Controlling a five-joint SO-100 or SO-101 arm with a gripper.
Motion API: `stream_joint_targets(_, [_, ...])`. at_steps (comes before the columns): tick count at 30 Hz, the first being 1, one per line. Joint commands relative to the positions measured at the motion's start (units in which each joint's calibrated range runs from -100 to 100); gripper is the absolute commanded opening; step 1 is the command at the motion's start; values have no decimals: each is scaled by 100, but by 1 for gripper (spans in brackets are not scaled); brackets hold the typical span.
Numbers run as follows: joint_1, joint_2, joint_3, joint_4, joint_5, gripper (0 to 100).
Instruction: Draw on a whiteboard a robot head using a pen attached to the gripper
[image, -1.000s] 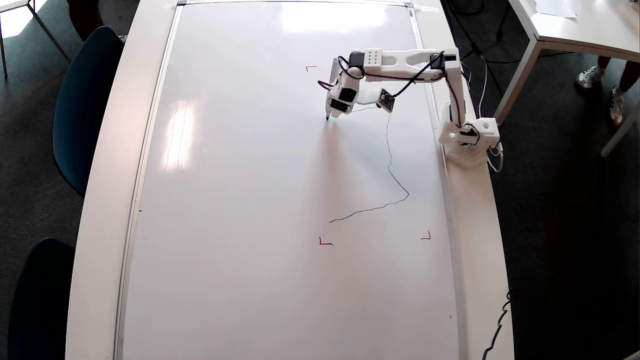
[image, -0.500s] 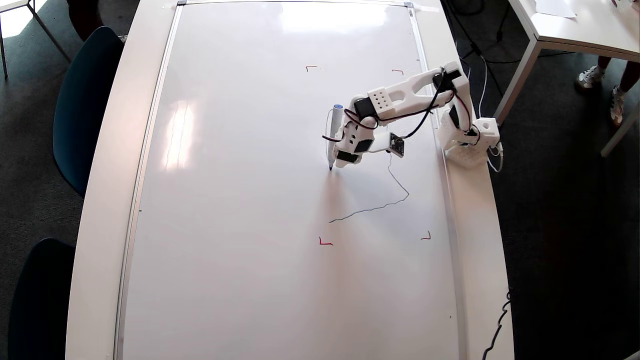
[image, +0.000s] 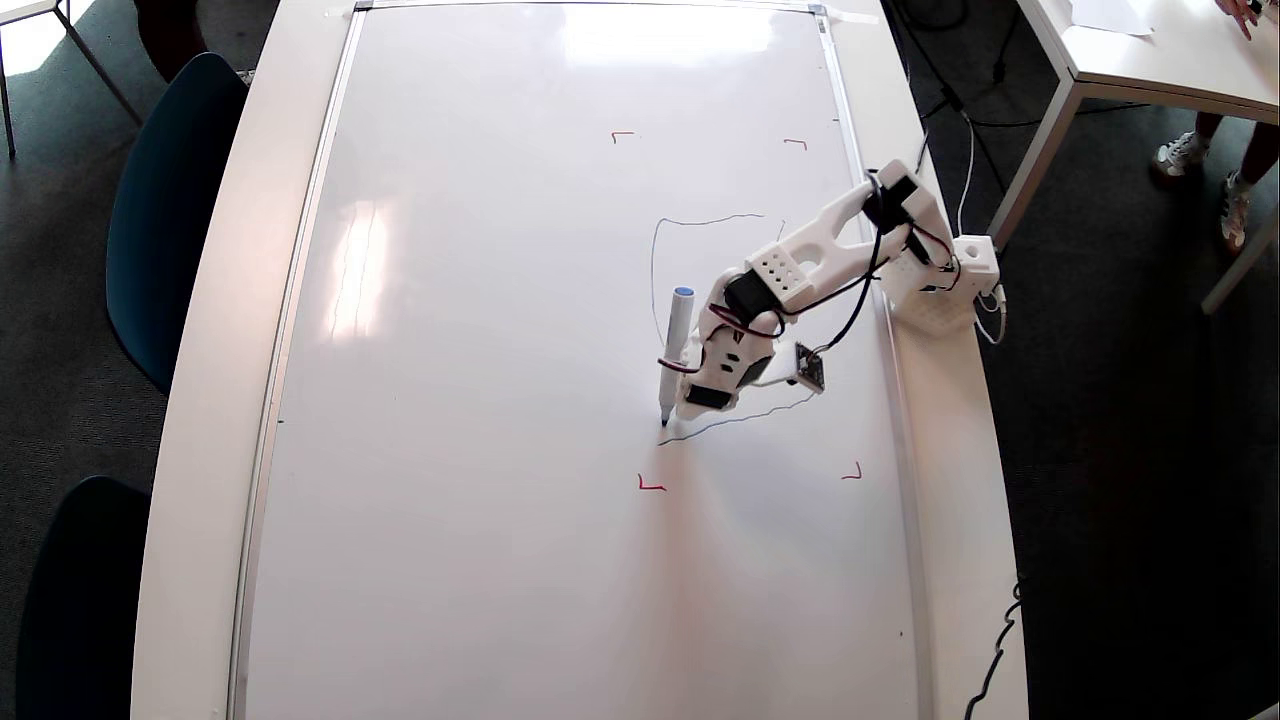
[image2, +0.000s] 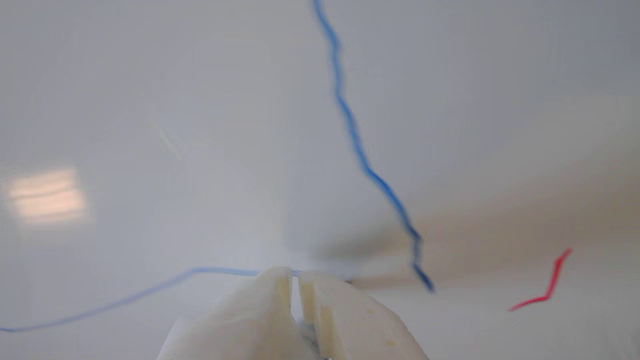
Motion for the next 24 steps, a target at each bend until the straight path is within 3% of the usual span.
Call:
stream_joint_targets(1, [-214,301,-474,64,-25,1])
stream_joint_targets(13, [0,-171,-737,133,1,1])
stream_joint_targets(24, [185,-1815,-592,1775,12,1])
